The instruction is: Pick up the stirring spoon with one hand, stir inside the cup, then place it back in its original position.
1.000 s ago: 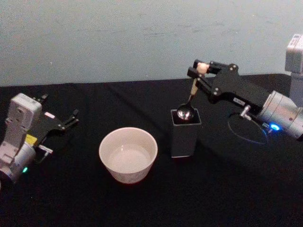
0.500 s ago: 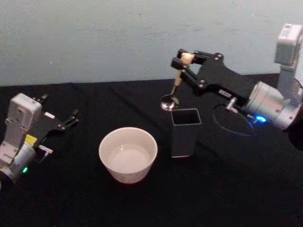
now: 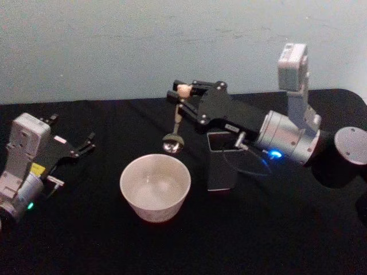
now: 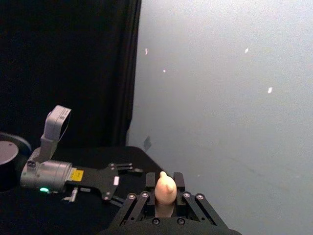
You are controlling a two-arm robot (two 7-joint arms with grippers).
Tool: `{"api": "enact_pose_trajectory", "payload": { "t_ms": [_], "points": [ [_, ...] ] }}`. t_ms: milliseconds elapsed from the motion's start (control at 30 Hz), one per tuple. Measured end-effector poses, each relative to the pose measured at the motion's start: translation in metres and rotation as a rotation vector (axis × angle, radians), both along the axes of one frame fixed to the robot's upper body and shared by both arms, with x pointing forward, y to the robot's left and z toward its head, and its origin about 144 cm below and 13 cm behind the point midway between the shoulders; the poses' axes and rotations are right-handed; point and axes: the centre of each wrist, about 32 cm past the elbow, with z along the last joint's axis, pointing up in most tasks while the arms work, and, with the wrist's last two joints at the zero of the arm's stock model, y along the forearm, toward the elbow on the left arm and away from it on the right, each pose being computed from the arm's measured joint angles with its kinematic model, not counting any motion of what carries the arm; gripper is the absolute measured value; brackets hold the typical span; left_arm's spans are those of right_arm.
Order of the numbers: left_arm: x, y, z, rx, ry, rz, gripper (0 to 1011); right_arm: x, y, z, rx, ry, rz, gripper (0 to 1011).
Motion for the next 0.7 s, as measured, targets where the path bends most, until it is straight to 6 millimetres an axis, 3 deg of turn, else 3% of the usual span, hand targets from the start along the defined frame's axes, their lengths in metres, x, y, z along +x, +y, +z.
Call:
{"api": "enact_pose_trajectory", "payload": {
  "t_ms": [700],
  "points": [
    [0.0,0.0,0.0,0.0,0.0,0.0,1001,-0.003,0.03,-0.049,-0.068,0.041,0.022,214]
  ]
}}
